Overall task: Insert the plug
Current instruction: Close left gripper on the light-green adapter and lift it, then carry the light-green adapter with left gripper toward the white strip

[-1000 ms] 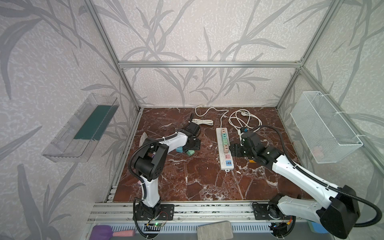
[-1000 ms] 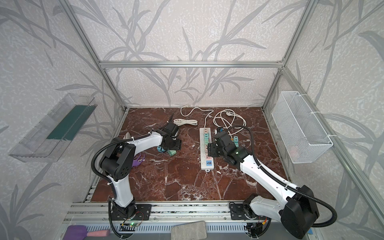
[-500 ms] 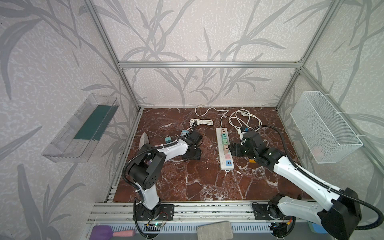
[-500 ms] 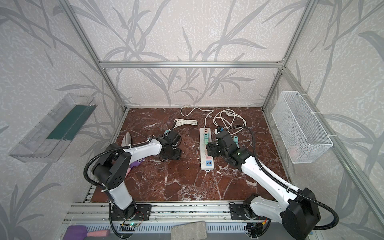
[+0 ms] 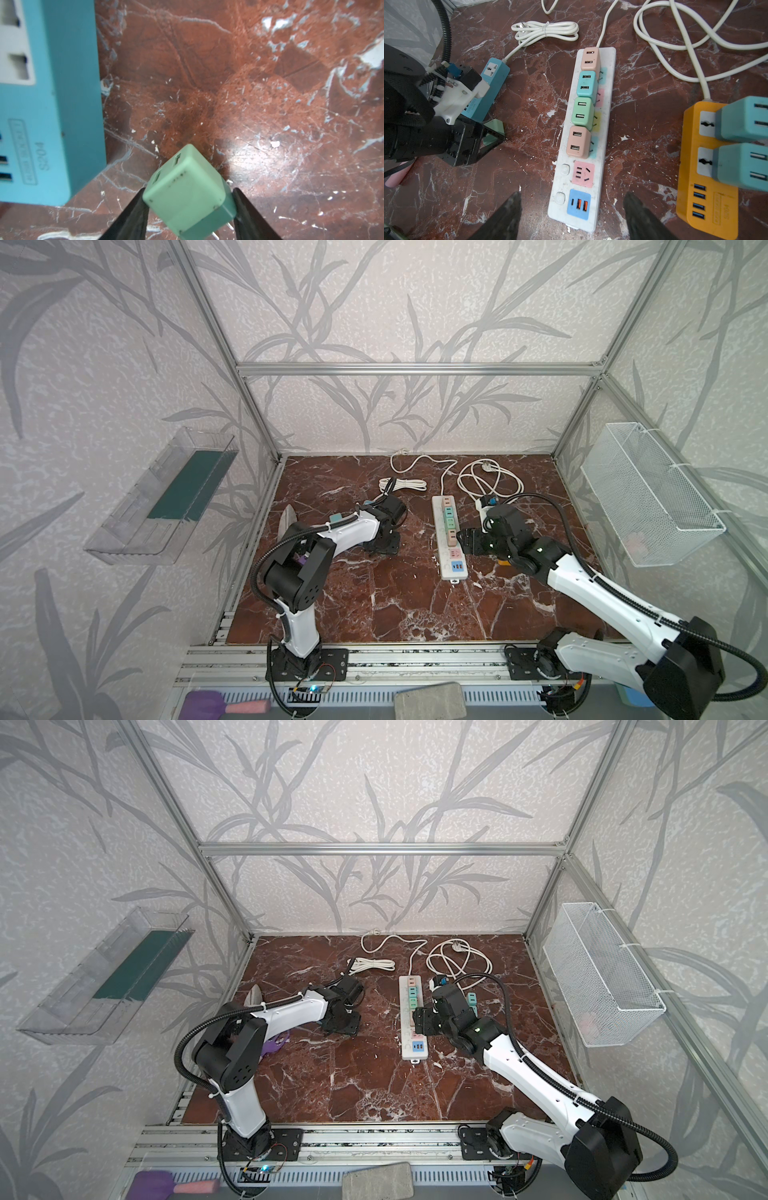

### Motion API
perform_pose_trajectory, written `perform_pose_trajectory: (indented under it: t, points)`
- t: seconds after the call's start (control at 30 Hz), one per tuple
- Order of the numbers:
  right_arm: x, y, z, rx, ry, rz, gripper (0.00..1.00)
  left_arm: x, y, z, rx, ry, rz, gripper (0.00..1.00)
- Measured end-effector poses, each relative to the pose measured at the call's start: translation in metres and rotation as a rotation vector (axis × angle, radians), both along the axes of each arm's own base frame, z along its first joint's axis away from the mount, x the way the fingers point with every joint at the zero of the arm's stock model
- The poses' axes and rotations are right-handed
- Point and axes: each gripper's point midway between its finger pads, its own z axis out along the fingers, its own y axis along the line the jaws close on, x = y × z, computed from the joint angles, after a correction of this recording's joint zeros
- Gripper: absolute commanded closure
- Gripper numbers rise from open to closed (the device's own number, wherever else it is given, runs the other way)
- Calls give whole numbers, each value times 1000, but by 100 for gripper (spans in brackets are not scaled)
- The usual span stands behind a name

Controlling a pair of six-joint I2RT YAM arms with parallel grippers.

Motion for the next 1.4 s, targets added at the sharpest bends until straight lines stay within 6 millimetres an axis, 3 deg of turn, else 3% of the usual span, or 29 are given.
perform_pose_trajectory:
  t: [0.3, 0.6, 0.73, 0.87, 1.0, 1.17, 1.4]
  points:
    - [0, 0, 4, 5, -11, 3, 22, -25, 14, -4, 23, 47, 0, 40]
    - [0, 1, 2, 4, -4, 10, 22, -27, 15, 14, -1, 15, -2, 39]
    - [0, 2, -3, -7, 7, 14, 22, -22, 11, 20, -8, 15, -3, 37]
    - [1, 2, -9, -23, 18, 21, 20, -5, -2, 30, -42, -12, 14, 34]
    - [1, 2, -9, -28, 16, 26, 20, 3, -9, 26, -53, -3, 37, 33]
    - [1, 3, -10, -31, 18, 31, 20, 3, -3, 11, -18, 20, 83, 38]
    - [1, 3, -10, -26, 21, 35, 20, 5, 1, 6, 3, 9, 119, 48]
